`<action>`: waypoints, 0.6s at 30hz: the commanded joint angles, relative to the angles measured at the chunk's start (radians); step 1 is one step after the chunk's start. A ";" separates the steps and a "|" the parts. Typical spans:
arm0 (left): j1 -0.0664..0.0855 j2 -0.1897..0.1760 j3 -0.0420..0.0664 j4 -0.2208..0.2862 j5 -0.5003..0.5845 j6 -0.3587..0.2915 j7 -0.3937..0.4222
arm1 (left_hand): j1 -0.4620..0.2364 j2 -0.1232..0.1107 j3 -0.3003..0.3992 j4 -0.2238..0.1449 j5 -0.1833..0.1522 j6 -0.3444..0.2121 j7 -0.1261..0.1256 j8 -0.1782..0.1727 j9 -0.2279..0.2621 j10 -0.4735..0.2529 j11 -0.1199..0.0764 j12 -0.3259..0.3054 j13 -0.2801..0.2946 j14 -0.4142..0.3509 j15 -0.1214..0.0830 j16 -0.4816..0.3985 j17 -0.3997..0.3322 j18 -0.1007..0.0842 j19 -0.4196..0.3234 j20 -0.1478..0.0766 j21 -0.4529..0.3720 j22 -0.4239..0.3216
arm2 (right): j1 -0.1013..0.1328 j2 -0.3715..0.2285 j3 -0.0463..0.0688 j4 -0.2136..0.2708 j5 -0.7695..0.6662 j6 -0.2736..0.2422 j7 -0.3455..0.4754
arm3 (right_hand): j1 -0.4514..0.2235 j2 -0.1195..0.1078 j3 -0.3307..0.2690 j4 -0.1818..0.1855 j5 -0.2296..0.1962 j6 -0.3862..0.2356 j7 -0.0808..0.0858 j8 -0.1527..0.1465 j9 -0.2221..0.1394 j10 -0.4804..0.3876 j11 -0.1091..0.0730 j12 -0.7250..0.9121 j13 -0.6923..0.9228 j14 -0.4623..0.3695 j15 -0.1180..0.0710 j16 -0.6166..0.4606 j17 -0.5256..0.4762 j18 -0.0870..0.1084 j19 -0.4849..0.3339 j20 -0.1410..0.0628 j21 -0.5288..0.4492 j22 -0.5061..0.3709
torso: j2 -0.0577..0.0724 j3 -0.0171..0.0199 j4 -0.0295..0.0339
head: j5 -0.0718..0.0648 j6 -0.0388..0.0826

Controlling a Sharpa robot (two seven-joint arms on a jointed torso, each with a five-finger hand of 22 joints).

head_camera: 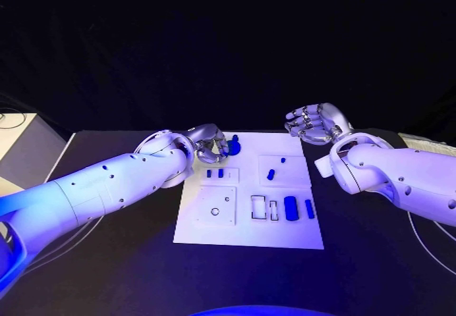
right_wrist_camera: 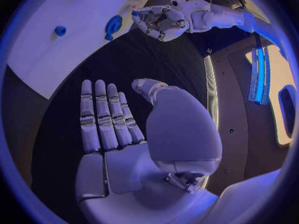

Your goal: Assemble the parts on the task board

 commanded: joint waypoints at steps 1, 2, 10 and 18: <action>0.001 -0.020 0.004 0.018 0.035 -0.005 0.029 | -0.014 -0.001 -0.004 -0.005 -0.005 0.007 -0.001 -0.006 0.002 0.007 0.000 -0.006 0.001 -0.003 0.003 0.000 0.001 -0.013 -0.006 0.003 -0.005 0.002 | 0.000 -0.003 0.000 0.002 -0.001 -0.002 0.016 | 0.004 0.005 0.002 -0.006 0.003 -0.001 0.024 -0.005 -0.001 0.004 0.002 -0.004 -0.001 0.008 0.002 -0.006 -0.001 0.014 0.002 -0.001 0.004 -0.001 | -0.002 0.0004 0.0023 | -0.001 -0.001; 0.001 -0.026 0.004 0.021 0.033 -0.001 0.028 | -0.014 -0.001 -0.004 -0.005 -0.005 0.007 -0.001 -0.006 0.002 0.007 0.000 -0.006 0.001 -0.003 0.003 0.000 0.001 -0.013 -0.006 0.003 -0.005 0.002 | 0.000 -0.004 0.000 0.002 -0.001 -0.002 0.015 | 0.004 0.005 0.002 -0.006 0.003 -0.001 0.024 -0.005 -0.001 0.004 0.002 -0.004 -0.001 0.008 0.002 -0.006 -0.001 0.014 0.002 -0.001 0.004 -0.001 | -0.001 0.0002 0.0021 | 0.000 -0.001; 0.001 -0.060 0.007 0.041 0.022 0.015 0.018 | -0.015 0.000 -0.004 -0.007 -0.005 0.010 -0.002 -0.006 0.004 0.010 -0.001 -0.008 0.002 -0.005 0.003 0.000 -0.002 -0.013 -0.007 0.004 -0.005 0.002 | 0.000 -0.007 0.000 0.003 0.000 -0.004 0.015 | 0.002 0.004 0.001 -0.007 0.005 -0.002 0.025 -0.006 -0.002 0.003 0.003 -0.005 -0.004 0.007 0.003 -0.008 -0.003 0.014 0.002 -0.001 0.003 -0.004 | -0.001 -0.0013 0.0009 | 0.005 -0.001; 0.001 -0.060 0.007 0.036 0.009 0.040 0.003 | -0.019 -0.001 -0.008 -0.008 -0.005 0.013 -0.002 -0.008 0.006 0.012 0.000 -0.015 0.002 -0.006 0.003 0.000 -0.004 -0.013 -0.009 0.004 -0.008 0.000 | 0.000 -0.006 0.000 0.003 0.000 -0.005 0.017 | 0.001 0.004 0.000 -0.007 0.006 -0.002 0.025 -0.007 -0.002 0.002 0.004 -0.005 -0.005 0.007 0.003 -0.009 -0.004 0.013 0.002 0.000 0.003 -0.005 | 0.000 0.0002 -0.0017 | 0.014 -0.002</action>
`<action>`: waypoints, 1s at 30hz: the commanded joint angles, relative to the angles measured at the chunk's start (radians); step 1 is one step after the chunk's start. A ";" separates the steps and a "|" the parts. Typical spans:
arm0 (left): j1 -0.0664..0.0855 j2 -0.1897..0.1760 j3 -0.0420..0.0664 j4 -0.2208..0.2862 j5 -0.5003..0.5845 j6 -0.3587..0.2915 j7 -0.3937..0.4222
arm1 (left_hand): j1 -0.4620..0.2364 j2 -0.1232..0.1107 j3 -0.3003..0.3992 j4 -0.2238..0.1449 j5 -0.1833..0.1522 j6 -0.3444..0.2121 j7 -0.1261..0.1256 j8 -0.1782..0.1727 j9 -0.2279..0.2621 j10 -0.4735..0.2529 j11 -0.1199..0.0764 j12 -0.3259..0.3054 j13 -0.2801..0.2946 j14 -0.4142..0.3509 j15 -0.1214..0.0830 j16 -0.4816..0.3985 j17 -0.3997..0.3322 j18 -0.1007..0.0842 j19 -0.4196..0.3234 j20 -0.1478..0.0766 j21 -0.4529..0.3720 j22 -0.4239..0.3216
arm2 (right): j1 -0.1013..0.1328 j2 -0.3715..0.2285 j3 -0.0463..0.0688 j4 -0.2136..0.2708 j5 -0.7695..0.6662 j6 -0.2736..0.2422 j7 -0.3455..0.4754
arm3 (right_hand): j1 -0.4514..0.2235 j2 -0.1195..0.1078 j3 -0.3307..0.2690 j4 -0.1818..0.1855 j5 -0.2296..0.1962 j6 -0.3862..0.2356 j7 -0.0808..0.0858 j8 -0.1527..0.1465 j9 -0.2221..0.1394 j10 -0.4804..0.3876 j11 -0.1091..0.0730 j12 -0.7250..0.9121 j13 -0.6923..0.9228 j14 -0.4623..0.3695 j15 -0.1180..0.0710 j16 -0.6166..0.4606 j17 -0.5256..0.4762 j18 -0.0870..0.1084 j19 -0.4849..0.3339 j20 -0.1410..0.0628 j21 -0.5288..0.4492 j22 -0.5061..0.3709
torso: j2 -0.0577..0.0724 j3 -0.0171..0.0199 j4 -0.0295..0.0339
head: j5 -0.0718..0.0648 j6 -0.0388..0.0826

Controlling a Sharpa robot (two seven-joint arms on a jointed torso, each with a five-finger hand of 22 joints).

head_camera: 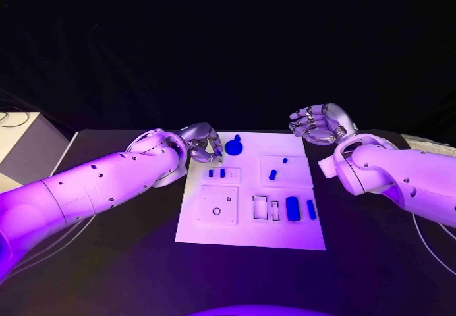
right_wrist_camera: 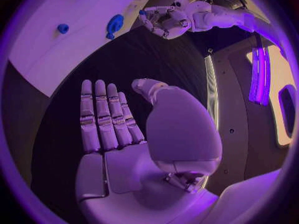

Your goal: Assemble the parts on the task board

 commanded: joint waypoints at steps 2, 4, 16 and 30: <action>0.000 0.004 0.001 -0.005 -0.007 0.040 -0.009 | -0.011 -0.001 -0.002 -0.001 -0.005 0.008 -0.001 -0.005 0.002 0.005 0.000 -0.005 0.001 -0.006 0.003 0.000 -0.002 -0.013 -0.006 0.001 -0.008 -0.003 | 0.000 0.001 0.000 0.001 -0.001 -0.002 0.016 | 0.001 0.004 0.001 -0.007 0.006 -0.002 0.025 -0.007 -0.001 0.001 0.004 -0.006 -0.002 0.006 0.004 -0.006 -0.002 0.013 0.002 0.000 0.003 -0.002 | 0.000 0.0007 -0.0004 | 0.005 -0.002; 0.000 0.004 0.001 -0.008 -0.008 0.047 -0.014 | -0.012 -0.001 -0.002 -0.001 -0.005 0.008 -0.001 -0.005 0.003 0.005 0.000 -0.005 0.001 -0.007 0.003 0.000 -0.005 -0.012 -0.007 0.001 -0.009 -0.005 | 0.000 0.001 0.000 0.001 0.000 -0.002 0.017 | 0.001 0.003 0.000 -0.007 0.006 -0.002 0.025 -0.007 -0.002 0.001 0.004 -0.006 -0.003 0.006 0.004 -0.006 -0.002 0.013 0.001 0.000 0.003 -0.003 | 0.000 0.0008 0.0003 | 0.005 -0.002; 0.000 0.015 0.000 -0.020 -0.016 0.075 -0.028 | -0.015 0.000 -0.004 0.000 -0.005 0.009 -0.001 -0.006 0.004 0.004 0.001 -0.010 0.001 -0.011 0.004 -0.001 -0.011 -0.012 -0.009 0.001 -0.011 -0.006 | 0.000 0.003 0.000 0.003 0.001 -0.003 0.019 | 0.001 0.004 0.000 -0.008 0.007 -0.002 0.026 -0.008 -0.002 -0.001 0.005 -0.007 -0.005 0.005 0.005 -0.008 -0.004 0.013 0.000 0.000 0.002 -0.005 | 0.000 0.0007 -0.0002 | 0.013 -0.009; -0.001 0.032 -0.002 -0.040 -0.017 0.093 -0.039 | -0.015 0.001 -0.004 -0.001 -0.005 0.009 0.000 -0.007 0.004 0.005 0.001 -0.011 0.001 -0.006 0.004 0.000 -0.001 -0.015 0.003 0.002 -0.002 0.007 | 0.000 0.003 0.000 0.002 0.001 -0.002 0.020 | 0.001 0.004 0.000 -0.008 0.007 -0.003 0.026 -0.008 -0.002 -0.001 0.005 -0.008 -0.006 0.004 0.005 -0.009 -0.005 0.013 0.000 0.001 0.002 -0.006 | 0.001 0.0005 -0.0007 | 0.015 -0.011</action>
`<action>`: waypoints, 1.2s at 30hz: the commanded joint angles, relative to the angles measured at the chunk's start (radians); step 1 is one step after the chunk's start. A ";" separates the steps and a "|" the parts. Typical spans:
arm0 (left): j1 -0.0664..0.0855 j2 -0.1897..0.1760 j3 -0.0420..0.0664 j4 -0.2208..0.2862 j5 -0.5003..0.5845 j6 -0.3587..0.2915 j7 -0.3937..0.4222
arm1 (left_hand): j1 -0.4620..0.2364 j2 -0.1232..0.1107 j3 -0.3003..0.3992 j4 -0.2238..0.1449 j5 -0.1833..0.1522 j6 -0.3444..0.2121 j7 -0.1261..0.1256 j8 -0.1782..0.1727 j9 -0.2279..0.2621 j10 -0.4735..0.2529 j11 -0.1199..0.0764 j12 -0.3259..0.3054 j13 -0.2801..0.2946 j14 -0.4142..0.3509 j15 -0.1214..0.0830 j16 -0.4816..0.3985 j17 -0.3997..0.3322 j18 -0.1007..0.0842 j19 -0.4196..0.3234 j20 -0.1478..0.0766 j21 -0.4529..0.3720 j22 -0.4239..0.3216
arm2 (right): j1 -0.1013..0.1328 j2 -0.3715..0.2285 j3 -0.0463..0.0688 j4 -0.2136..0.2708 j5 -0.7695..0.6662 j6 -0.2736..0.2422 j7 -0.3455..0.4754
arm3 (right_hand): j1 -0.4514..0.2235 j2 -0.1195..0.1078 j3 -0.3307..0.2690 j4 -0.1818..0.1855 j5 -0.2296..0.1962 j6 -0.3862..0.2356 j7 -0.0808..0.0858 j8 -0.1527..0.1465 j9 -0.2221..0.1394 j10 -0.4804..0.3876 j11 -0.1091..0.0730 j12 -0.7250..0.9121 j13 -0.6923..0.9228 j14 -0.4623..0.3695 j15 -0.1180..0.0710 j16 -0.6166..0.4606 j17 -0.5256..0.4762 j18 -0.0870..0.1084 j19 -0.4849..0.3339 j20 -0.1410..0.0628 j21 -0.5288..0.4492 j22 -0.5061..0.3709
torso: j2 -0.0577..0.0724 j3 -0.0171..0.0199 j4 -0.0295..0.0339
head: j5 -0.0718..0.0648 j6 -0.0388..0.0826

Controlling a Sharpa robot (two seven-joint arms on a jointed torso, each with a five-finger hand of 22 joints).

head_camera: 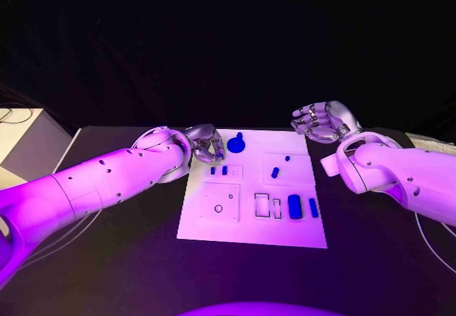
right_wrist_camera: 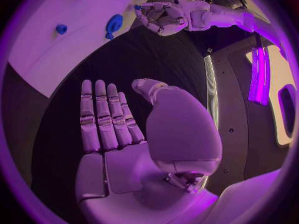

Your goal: Assemble the parts on the task board

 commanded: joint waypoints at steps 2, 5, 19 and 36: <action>-0.001 0.008 -0.001 -0.006 -0.007 0.022 -0.008 | -0.007 0.001 -0.004 -0.001 -0.005 0.008 -0.002 -0.003 0.001 0.005 0.001 -0.005 0.001 -0.002 0.000 0.000 0.001 -0.015 0.006 -0.002 0.007 0.002 | 0.000 0.000 0.000 0.001 -0.002 0.001 0.016 | 0.001 0.004 0.000 -0.008 0.003 -0.003 0.026 -0.005 -0.001 -0.001 0.005 -0.004 -0.001 0.004 0.005 -0.005 -0.001 0.013 0.000 0.001 0.002 -0.001 | 0.001 -0.0008 -0.0004 | 0.001 -0.001; -0.002 0.012 -0.002 -0.010 -0.008 0.022 -0.009 | -0.007 0.001 -0.004 -0.001 -0.004 0.007 -0.002 -0.004 0.001 0.005 0.001 -0.005 0.002 -0.001 0.000 0.001 0.003 -0.016 0.008 -0.002 0.008 0.004 | 0.000 0.000 0.000 0.001 -0.002 0.002 0.016 | 0.001 0.004 0.000 -0.008 0.003 -0.003 0.026 -0.005 -0.001 -0.001 0.005 -0.004 -0.001 0.004 0.005 -0.005 -0.001 0.013 0.000 0.001 0.002 -0.001 | 0.001 -0.0008 -0.0010 | 0.001 -0.002; -0.003 0.020 -0.006 -0.016 -0.014 0.035 -0.013 | -0.004 0.002 -0.003 -0.004 -0.004 0.008 -0.001 -0.005 0.002 0.006 0.000 -0.007 0.002 -0.001 0.000 0.001 0.003 -0.016 0.011 -0.001 0.011 0.007 | 0.000 0.001 0.000 0.000 -0.001 0.003 0.017 | 0.001 0.004 0.000 -0.008 0.003 -0.003 0.026 -0.005 -0.001 -0.001 0.005 -0.004 -0.001 0.004 0.005 -0.005 -0.001 0.013 0.000 0.001 0.002 -0.001 | 0.000 -0.0002 0.0010 | -0.004 -0.004; -0.004 0.027 -0.012 -0.023 -0.028 0.061 -0.027 | 0.006 0.011 -0.001 -0.016 -0.003 0.018 -0.001 -0.006 0.007 0.019 -0.001 -0.012 0.005 -0.004 -0.002 0.001 -0.007 -0.017 0.017 -0.002 0.016 0.013 | -0.001 0.002 0.000 -0.002 0.000 0.008 0.015 | 0.000 0.004 0.000 -0.009 0.004 -0.002 0.027 -0.005 -0.002 -0.002 0.005 -0.005 -0.003 0.004 0.005 -0.007 -0.004 0.013 -0.001 0.001 0.002 -0.004 | -0.001 -0.0003 0.0011 | -0.004 -0.003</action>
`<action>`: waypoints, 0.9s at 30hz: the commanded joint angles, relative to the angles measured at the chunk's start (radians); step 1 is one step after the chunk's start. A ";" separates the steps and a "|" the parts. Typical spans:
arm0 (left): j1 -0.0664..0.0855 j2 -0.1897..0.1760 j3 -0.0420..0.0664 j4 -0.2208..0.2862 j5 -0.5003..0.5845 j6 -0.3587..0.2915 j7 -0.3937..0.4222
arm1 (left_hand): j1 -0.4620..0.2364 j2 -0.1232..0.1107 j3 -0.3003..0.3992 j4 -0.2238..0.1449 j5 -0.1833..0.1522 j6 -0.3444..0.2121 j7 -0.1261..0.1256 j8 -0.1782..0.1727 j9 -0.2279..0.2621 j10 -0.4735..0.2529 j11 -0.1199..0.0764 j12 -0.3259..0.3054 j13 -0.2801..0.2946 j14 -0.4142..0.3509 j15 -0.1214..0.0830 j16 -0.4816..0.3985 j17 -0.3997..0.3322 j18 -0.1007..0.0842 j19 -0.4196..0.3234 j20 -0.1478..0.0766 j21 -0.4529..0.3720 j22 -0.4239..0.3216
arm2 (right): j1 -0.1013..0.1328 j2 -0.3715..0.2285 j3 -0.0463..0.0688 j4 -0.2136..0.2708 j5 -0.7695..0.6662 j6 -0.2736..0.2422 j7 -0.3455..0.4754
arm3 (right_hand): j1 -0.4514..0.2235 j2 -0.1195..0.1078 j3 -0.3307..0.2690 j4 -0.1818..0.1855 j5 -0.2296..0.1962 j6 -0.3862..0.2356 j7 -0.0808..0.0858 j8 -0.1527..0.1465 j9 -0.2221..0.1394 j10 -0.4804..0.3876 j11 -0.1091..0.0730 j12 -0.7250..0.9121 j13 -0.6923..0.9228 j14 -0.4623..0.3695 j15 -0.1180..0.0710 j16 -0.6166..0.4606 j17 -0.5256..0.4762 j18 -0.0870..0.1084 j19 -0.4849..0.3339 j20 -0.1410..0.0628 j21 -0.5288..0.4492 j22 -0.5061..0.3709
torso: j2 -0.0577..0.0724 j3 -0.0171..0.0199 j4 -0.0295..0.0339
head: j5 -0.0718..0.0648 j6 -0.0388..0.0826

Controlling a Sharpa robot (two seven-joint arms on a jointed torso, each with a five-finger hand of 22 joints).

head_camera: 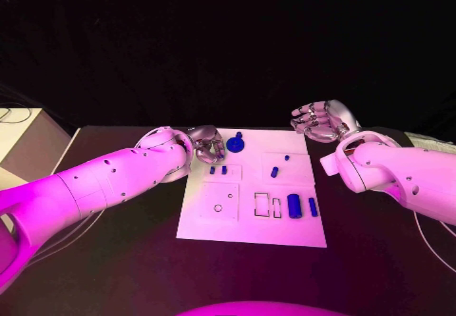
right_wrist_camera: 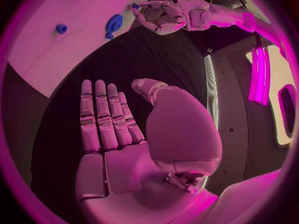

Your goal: Assemble the parts on the task board

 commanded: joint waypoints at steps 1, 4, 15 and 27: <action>-0.006 0.002 -0.005 0.000 -0.012 0.042 -0.012 | 0.004 0.008 -0.001 -0.007 -0.004 0.008 0.002 0.001 0.001 0.008 0.003 -0.005 0.001 -0.003 -0.002 0.002 0.001 -0.016 0.005 0.001 0.002 -0.002 | 0.000 0.001 0.000 0.000 -0.001 0.008 0.012 | -0.001 0.004 -0.003 -0.006 0.004 -0.003 0.027 -0.006 -0.001 -0.003 0.006 -0.005 -0.002 0.003 0.006 -0.004 -0.002 0.013 -0.001 0.001 0.002 -0.003 | 0.000 -0.0001 0.0006 | -0.002 0.000; -0.006 0.002 -0.005 0.000 -0.013 0.042 -0.014 | 0.004 0.008 -0.001 -0.009 -0.003 0.006 0.003 -0.001 0.001 0.007 0.004 -0.008 0.001 -0.007 -0.001 0.000 -0.005 -0.016 0.003 0.001 0.002 -0.003 | 0.000 0.001 0.000 0.000 0.005 0.013 0.011 | -0.003 0.003 -0.005 -0.005 0.003 -0.004 0.028 -0.007 -0.002 -0.004 0.007 -0.006 -0.004 0.002 0.007 -0.006 -0.004 0.013 -0.002 0.002 0.001 -0.005 | 0.000 -0.0001 0.0003 | -0.002 0.000; -0.006 0.001 -0.005 0.005 -0.004 0.021 -0.011 | 0.003 0.005 0.001 -0.018 -0.002 -0.015 0.010 -0.025 -0.002 0.001 0.010 -0.026 0.000 -0.019 0.004 -0.003 -0.018 -0.015 -0.005 0.004 -0.002 -0.007 | 0.000 0.001 0.000 -0.001 0.011 0.016 0.008 | -0.004 0.003 -0.006 -0.005 0.003 -0.004 0.029 -0.007 -0.002 -0.005 0.007 -0.007 -0.005 0.002 0.007 -0.007 -0.005 0.013 -0.003 0.003 0.001 -0.007 | 0.000 -0.0005 0.0005 | -0.003 -0.001; -0.006 -0.001 -0.005 0.008 0.010 -0.007 -0.011 | -0.010 -0.011 0.013 -0.027 -0.001 -0.102 0.010 -0.101 -0.022 -0.031 0.027 -0.070 0.000 -0.058 0.019 -0.013 -0.075 -0.010 -0.031 0.018 -0.017 -0.023 | -0.001 0.001 0.000 -0.001 0.011 0.017 0.007 | -0.007 0.003 -0.008 -0.005 0.004 -0.007 0.030 -0.010 -0.003 -0.010 0.009 -0.009 -0.007 -0.001 0.009 -0.011 -0.009 0.012 -0.005 0.004 0.001 -0.012 | 0.001 -0.0003 0.0003 | -0.001 -0.001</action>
